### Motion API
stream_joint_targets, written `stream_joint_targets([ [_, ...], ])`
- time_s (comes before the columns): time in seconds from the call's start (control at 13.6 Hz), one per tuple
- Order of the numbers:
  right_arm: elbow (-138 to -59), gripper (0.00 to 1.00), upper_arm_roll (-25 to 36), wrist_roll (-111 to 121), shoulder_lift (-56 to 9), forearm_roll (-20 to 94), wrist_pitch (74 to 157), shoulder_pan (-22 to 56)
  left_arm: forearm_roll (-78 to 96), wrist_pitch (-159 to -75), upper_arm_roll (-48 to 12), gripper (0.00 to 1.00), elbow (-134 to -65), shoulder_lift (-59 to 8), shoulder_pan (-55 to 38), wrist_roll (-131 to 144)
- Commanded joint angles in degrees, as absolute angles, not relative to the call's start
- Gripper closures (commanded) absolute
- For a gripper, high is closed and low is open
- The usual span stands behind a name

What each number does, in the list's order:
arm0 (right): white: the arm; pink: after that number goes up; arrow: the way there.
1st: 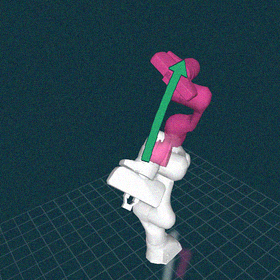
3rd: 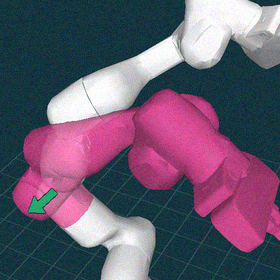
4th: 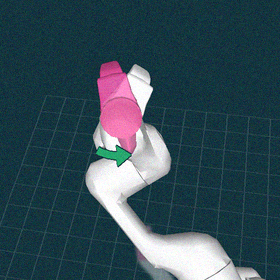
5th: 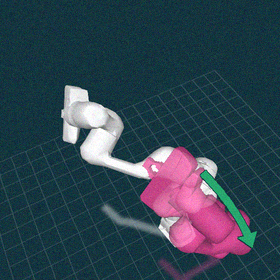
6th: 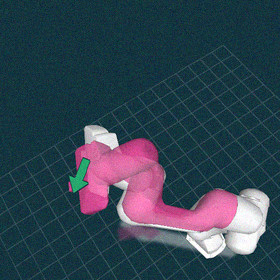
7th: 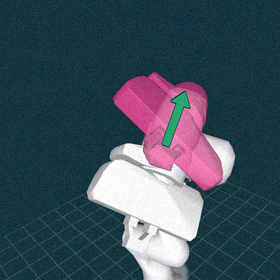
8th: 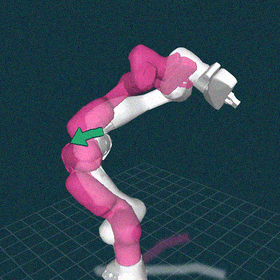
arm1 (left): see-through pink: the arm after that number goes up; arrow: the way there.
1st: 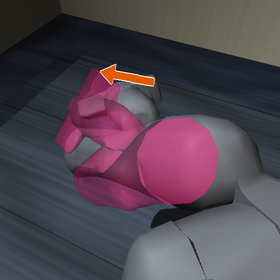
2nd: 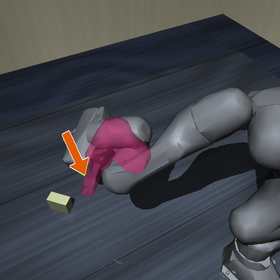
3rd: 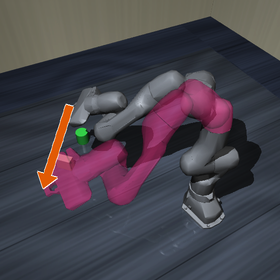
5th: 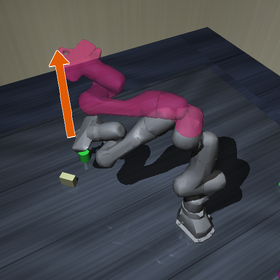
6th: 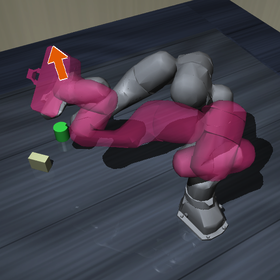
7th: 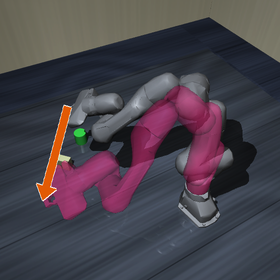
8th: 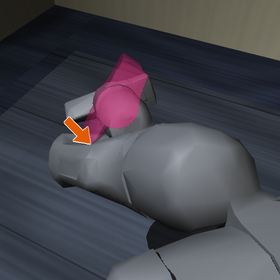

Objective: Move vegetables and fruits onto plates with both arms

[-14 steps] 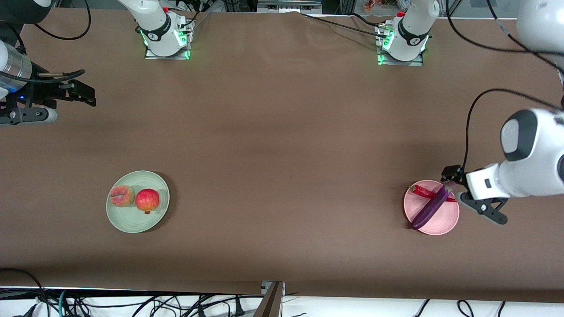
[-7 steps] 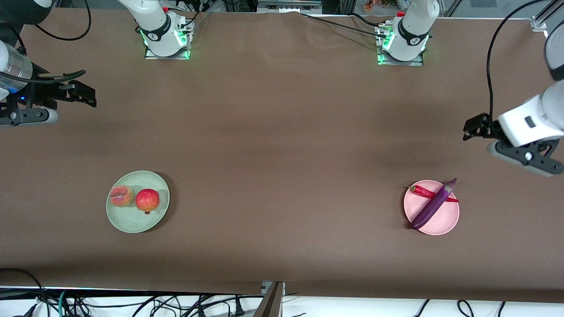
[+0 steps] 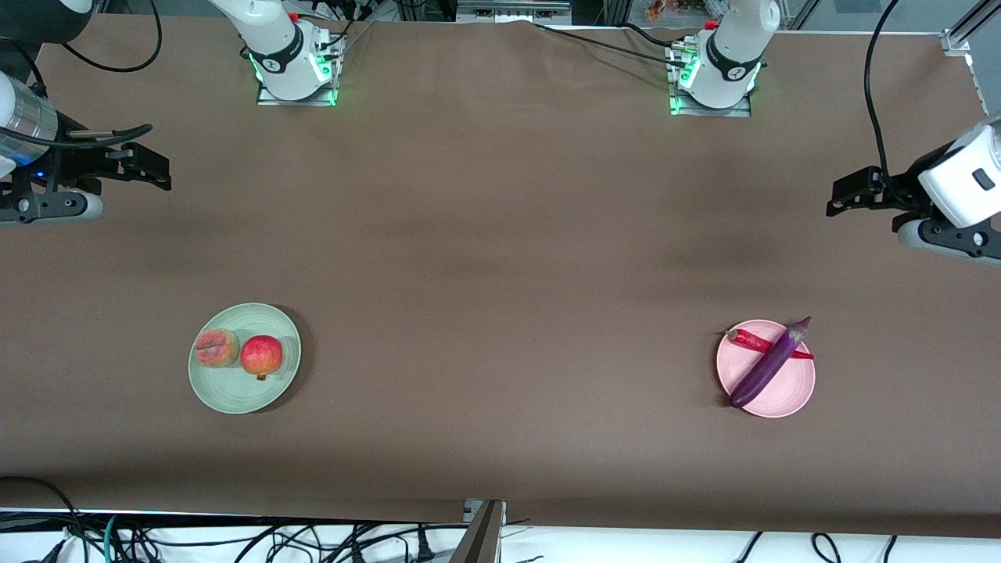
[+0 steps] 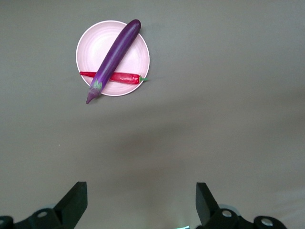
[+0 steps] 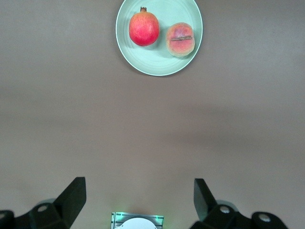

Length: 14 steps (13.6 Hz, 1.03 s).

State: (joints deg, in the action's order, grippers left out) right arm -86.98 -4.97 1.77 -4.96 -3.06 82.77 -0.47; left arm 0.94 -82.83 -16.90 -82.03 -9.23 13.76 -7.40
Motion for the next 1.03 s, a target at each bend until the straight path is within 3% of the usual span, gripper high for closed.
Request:
stream_joint_targets([
  [0.0,-85.8,0.0,-5.0,1.3,-5.5,-2.5,82.6,-0.4,1.8,-84.3,-15.3,0.0,-88.1,-4.1,10.7,-5.5],
  [0.37,-85.8,0.0,-4.9,1.3,-5.6,-2.5,82.6,-0.4,1.6,-84.5,3.0,0.0,-90.5,-2.0,-7.7,-3.3],
  [0.95,-85.8,0.0,-4.9,1.2,-5.6,-2.4,82.6,-0.5,1.7,-83.1,3.5,0.0,-89.5,-1.4,-5.7,-4.1],
])
